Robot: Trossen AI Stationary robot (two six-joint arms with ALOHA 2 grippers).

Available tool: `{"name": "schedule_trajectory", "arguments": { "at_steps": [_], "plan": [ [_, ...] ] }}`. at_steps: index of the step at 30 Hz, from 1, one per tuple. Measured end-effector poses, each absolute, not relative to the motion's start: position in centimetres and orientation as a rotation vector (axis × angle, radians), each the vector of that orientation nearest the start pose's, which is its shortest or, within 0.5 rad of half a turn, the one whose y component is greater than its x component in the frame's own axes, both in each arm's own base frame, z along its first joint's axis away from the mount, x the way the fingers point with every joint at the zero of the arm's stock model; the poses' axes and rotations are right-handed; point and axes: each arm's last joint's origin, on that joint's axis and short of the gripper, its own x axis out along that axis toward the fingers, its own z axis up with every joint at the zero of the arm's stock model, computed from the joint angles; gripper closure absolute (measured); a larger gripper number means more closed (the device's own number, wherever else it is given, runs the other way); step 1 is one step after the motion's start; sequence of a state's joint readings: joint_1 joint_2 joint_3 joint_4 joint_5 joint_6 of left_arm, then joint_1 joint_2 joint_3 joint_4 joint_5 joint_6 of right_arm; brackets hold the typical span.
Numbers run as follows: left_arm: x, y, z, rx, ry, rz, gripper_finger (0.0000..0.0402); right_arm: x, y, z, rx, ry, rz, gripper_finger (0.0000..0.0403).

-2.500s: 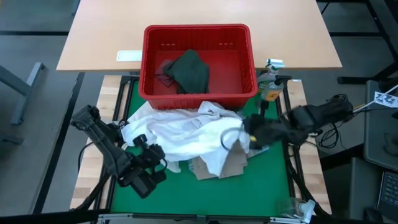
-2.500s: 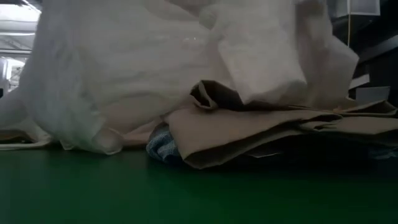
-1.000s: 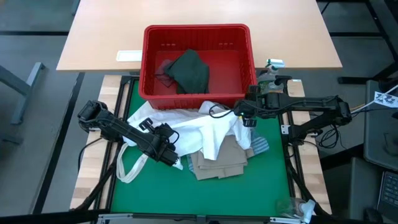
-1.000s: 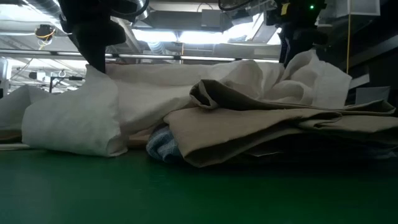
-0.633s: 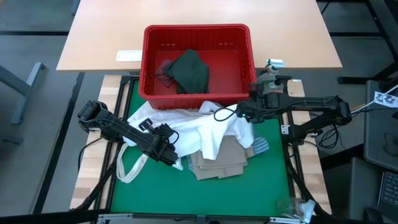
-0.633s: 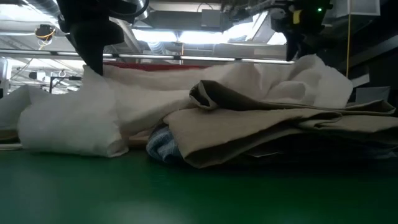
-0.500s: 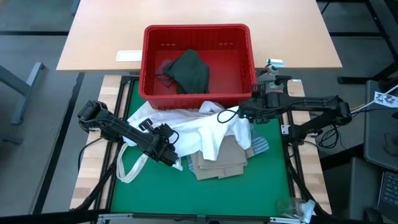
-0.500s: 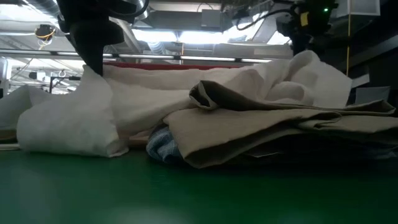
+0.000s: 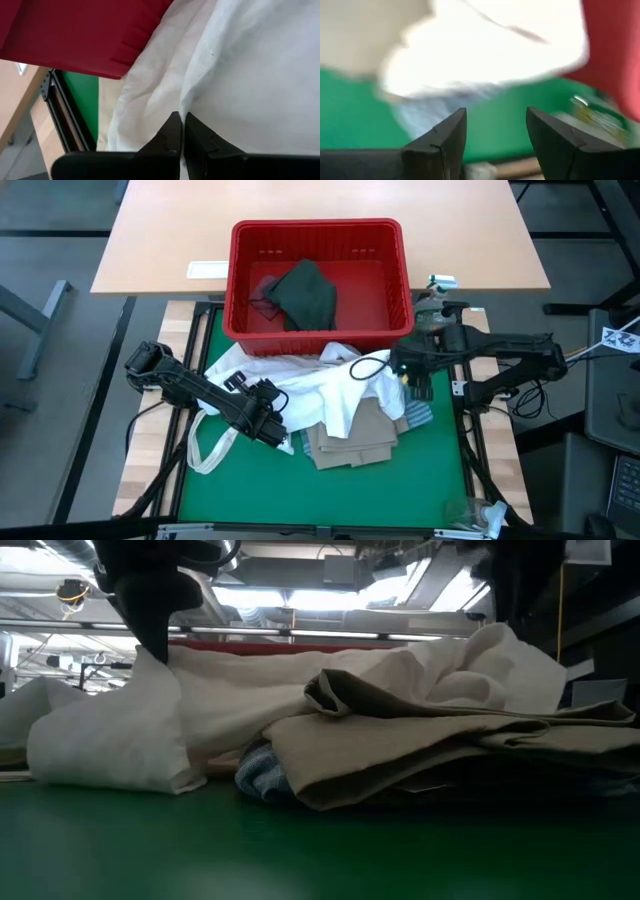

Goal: Fold Laundry from Bin
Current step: Fold the white polo shirt

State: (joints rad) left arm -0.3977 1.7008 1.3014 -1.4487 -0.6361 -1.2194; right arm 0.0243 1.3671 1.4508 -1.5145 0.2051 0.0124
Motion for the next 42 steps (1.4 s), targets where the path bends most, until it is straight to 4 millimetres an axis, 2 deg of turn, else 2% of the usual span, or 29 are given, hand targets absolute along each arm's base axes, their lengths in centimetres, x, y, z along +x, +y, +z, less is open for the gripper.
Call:
{"name": "schedule_trajectory", "arguments": {
  "at_steps": [4,9,13,18,26,32,37,42],
  "plan": [
    [26.4,-9.2,23.7,-0.053,1.159,1.005,0.0401,23.2,3.2,36.2,-0.052,1.227,0.040,0.0199],
    [26.5,-9.3,23.7,-0.062,1.151,1.001,0.0401,24.6,7.6,36.5,-0.111,1.048,0.257,0.0199],
    [26.5,-9.3,23.7,-0.062,1.151,1.001,0.0401,25.8,10.4,35.5,-0.237,1.013,0.295,0.0199],
    [26.5,-9.3,23.7,-0.062,1.151,1.001,0.0401,27.6,12.7,32.8,-0.353,1.069,0.248,0.0199],
    [26.6,-9.3,23.7,-0.064,1.149,1.000,0.0401,31.1,14.0,27.7,-0.446,1.190,0.184,0.0199],
    [26.6,-9.3,23.7,-0.067,1.146,0.999,0.0401,32.7,14.7,24.4,-0.513,1.257,0.152,0.0199],
    [26.6,-9.3,23.7,-0.071,1.142,0.996,0.0401,33.5,14.7,23.2,-0.567,1.245,0.082,0.0199],
    [26.7,-9.4,23.7,-0.078,1.136,0.993,0.0401,34.3,14.3,23.0,-0.541,1.215,0.075,0.0199]
  ]
}}
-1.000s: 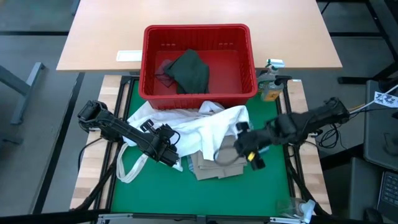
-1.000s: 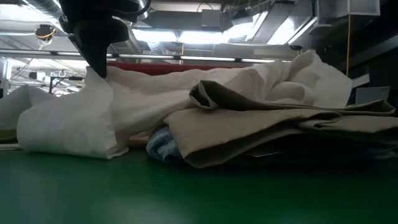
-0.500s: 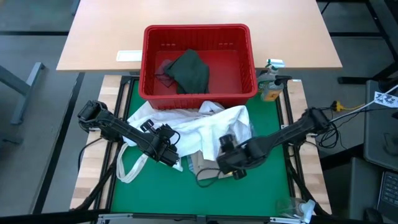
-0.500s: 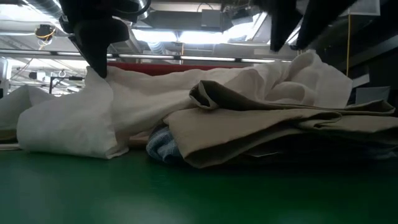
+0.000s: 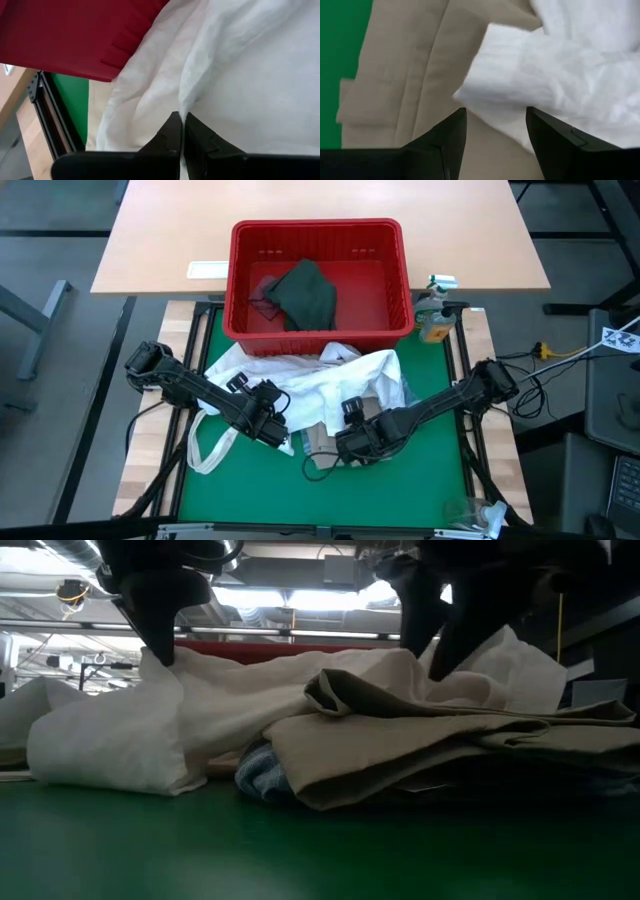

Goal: Fold Laundry from Bin
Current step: Fold the white polo shirt

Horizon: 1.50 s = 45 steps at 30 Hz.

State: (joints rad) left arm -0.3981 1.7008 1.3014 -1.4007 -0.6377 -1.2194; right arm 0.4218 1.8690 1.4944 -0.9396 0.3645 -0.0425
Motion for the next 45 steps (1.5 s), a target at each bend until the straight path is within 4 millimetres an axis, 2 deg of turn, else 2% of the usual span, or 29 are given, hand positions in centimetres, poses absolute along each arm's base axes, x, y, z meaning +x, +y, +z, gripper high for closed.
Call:
{"name": "schedule_trajectory", "arguments": {
  "at_steps": [8,24,31,40,42,45],
  "plan": [
    [26.8,-9.4,23.6,-0.084,1.131,0.991,0.0401,35.1,12.9,22.6,-0.473,1.235,0.073,0.0199],
    [26.9,-9.4,23.6,-0.093,1.122,0.986,0.0401,35.8,13.3,20.7,-0.500,1.270,0.101,0.0205],
    [26.9,-9.5,23.6,-0.095,1.121,0.985,0.0401,36.2,13.4,19.2,-0.514,1.311,0.100,0.0265],
    [26.9,-9.5,23.6,-0.095,1.121,0.985,0.0401,36.1,13.5,19.4,-0.537,1.310,0.118,0.0384],
    [26.9,-9.5,23.6,-0.095,1.121,0.985,0.0401,36.1,13.4,19.5,-0.538,1.309,0.118,0.0395],
    [26.9,-9.5,23.6,-0.095,1.121,0.985,0.0401,35.9,13.4,20.0,-0.534,1.298,0.118,0.0386]
  ]
}}
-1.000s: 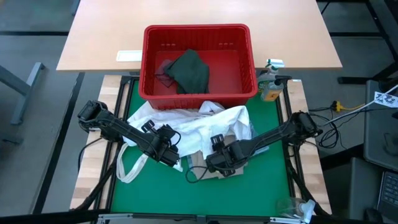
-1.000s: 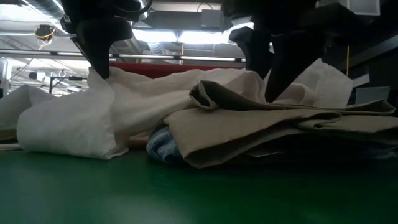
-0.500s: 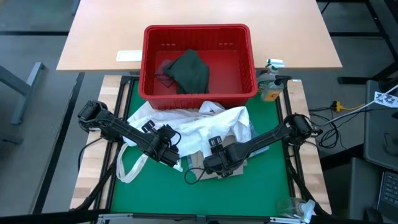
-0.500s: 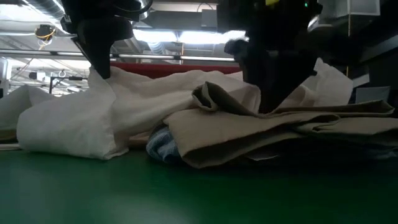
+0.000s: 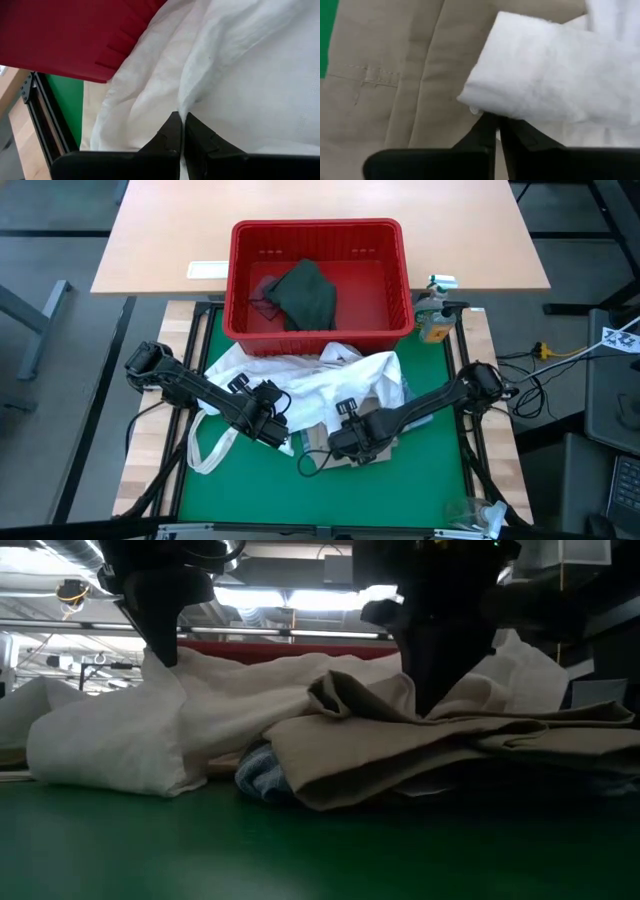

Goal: Fold Laundry from Bin
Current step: Fold the white polo shirt

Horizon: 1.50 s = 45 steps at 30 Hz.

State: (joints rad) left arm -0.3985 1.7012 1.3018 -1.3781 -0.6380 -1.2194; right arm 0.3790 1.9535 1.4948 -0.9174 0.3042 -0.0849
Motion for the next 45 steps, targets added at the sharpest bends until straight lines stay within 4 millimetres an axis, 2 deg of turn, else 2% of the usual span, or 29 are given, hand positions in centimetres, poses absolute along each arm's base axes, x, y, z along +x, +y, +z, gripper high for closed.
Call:
{"name": "schedule_trajectory", "arguments": {
  "at_steps": [6,14,18,24,28,31,35,45],
  "plan": [
    [26.9,-9.4,23.6,-0.094,1.120,0.987,0.0383,35.0,13.0,23.1,-0.506,1.216,0.116,0.0398],
    [27.1,-9.0,23.6,-0.095,1.118,1.000,0.0313,32.9,11.9,28.4,-0.494,1.056,0.032,0.0399],
    [27.4,-8.3,23.8,-0.039,1.147,0.975,0.0281,31.5,11.0,31.1,-0.527,0.962,-0.084,0.0399],
    [28.8,-8.2,26.6,-0.023,1.119,0.887,0.0268,29.5,8.9,34.8,-0.558,0.831,-0.298,0.0399],
    [29.6,-9.0,29.1,-0.120,1.061,0.829,0.0268,28.8,6.9,36.5,-0.501,0.767,-0.373,0.0401],
    [29.9,-9.8,30.2,-0.257,1.042,0.780,0.0267,28.6,5.7,37.3,-0.465,0.735,-0.412,0.0400],
    [29.9,-11.6,30.0,-0.432,1.055,0.712,0.0267,28.7,4.6,37.4,-0.449,0.742,-0.441,0.0401],
    [29.4,-16.5,25.9,-0.833,0.944,0.662,0.0267,28.7,4.7,37.2,-0.438,0.763,-0.370,0.0401]
  ]
}}
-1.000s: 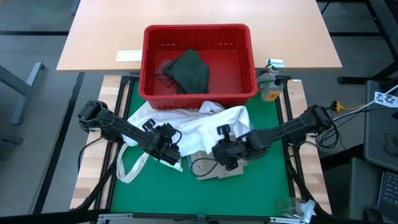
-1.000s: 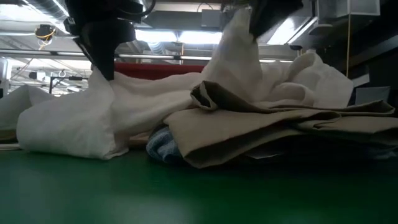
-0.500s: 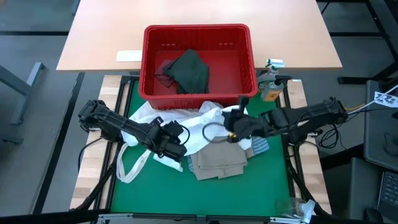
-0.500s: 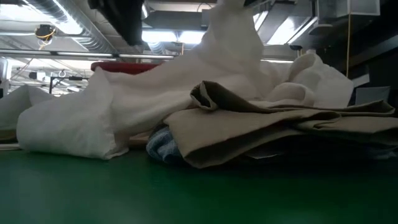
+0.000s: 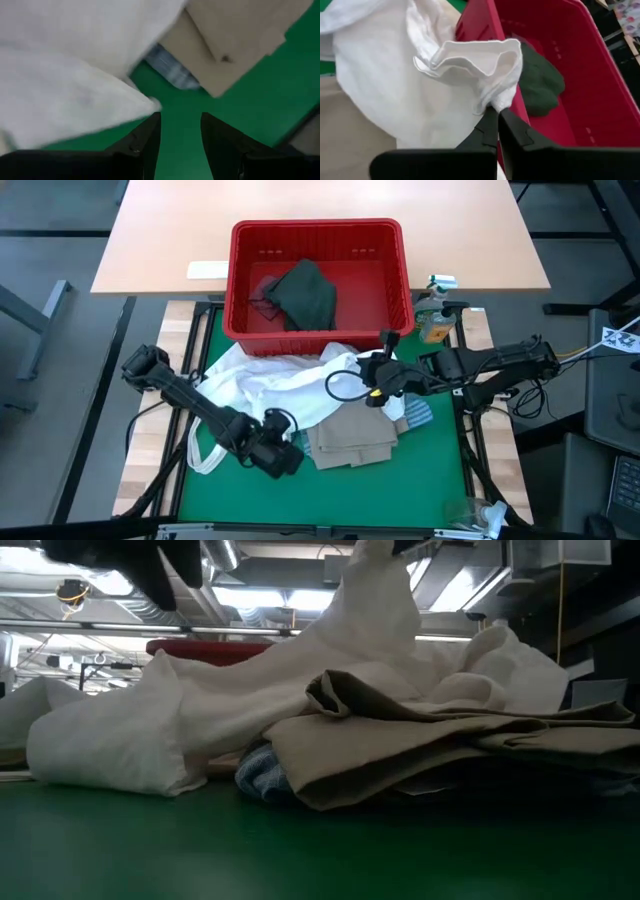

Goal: Fold Laundry from Bin
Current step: Fold the white polo shirt

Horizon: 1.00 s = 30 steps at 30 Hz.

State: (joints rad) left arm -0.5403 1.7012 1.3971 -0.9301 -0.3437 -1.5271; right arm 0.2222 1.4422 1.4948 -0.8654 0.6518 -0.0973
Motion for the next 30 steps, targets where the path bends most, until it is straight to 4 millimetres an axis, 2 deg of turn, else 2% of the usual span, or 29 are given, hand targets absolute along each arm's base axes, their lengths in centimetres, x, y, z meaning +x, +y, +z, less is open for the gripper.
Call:
{"name": "schedule_trajectory", "arguments": {
  "at_steps": [4,10,16,21,30],
  "plan": [
    [29.2,-17.4,24.3,-0.895,0.917,0.640,0.0267,28.7,4.8,37.2,-0.440,0.772,-0.320,0.0401],
    [28.7,-17.5,22.4,-0.913,0.984,0.616,0.0267,28.7,4.8,37.1,-0.455,0.777,-0.296,0.0400],
    [28.3,-17.1,21.3,-0.905,0.966,0.668,0.0267,28.7,4.8,37.1,-0.455,0.777,-0.296,0.0401],
    [28.1,-16.6,20.6,-0.988,0.913,0.767,0.0267,28.7,4.8,37.1,-0.455,0.777,-0.296,0.0399],
    [28.6,-15.5,19.7,-1.031,0.888,0.825,0.0267,28.7,4.8,37.1,-0.455,0.778,-0.296,0.0398]
  ]
}}
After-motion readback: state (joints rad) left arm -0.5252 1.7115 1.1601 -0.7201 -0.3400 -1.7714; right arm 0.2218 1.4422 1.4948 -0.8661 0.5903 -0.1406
